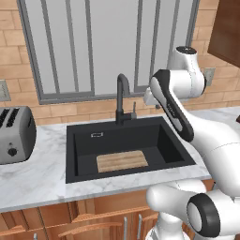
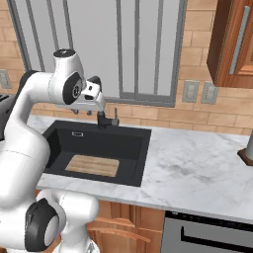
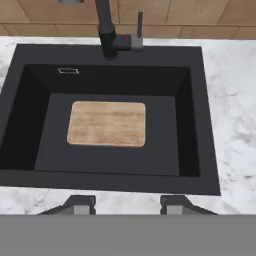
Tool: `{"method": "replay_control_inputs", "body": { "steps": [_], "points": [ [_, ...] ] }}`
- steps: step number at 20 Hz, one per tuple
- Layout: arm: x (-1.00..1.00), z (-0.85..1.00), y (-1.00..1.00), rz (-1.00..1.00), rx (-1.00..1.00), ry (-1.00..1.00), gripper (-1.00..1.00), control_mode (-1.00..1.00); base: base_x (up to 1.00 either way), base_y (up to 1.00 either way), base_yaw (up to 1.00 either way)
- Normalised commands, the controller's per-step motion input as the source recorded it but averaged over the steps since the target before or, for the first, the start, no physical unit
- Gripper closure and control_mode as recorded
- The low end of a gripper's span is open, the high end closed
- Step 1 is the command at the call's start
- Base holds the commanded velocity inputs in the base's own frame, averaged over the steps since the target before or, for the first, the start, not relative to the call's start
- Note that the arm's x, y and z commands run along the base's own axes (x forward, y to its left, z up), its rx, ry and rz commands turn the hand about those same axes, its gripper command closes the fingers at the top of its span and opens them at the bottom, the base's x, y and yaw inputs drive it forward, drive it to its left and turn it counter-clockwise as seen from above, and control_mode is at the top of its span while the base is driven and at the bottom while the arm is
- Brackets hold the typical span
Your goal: Turn on the sink faucet with hot water and rinse the cutting board for ten seconds, then turn off the faucet. Push the cutting board to reach the water if necessary.
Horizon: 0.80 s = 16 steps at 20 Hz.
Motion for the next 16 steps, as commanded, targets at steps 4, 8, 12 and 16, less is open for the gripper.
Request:
{"method": "replay_control_inputs", "body": {
  "steps": [4,8,12,16],
  "points": [
    [-0.01,0.0,-0.1,0.0,0.0,-0.02,-1.0,-1.0,0.0,0.0,0.0],
    [0.0,-0.22,-0.25,0.03,0.03,-0.2,-1.0,-1.0,0.0,0.0,0.0],
    [0.01,-0.34,-0.23,0.06,0.07,-0.3,-1.0,-1.0,0.0,0.0,0.0],
    [0.11,-0.38,-0.23,0.06,0.08,-0.3,-1.0,-1.0,0.0,0.0,0.0]
  ]
}}
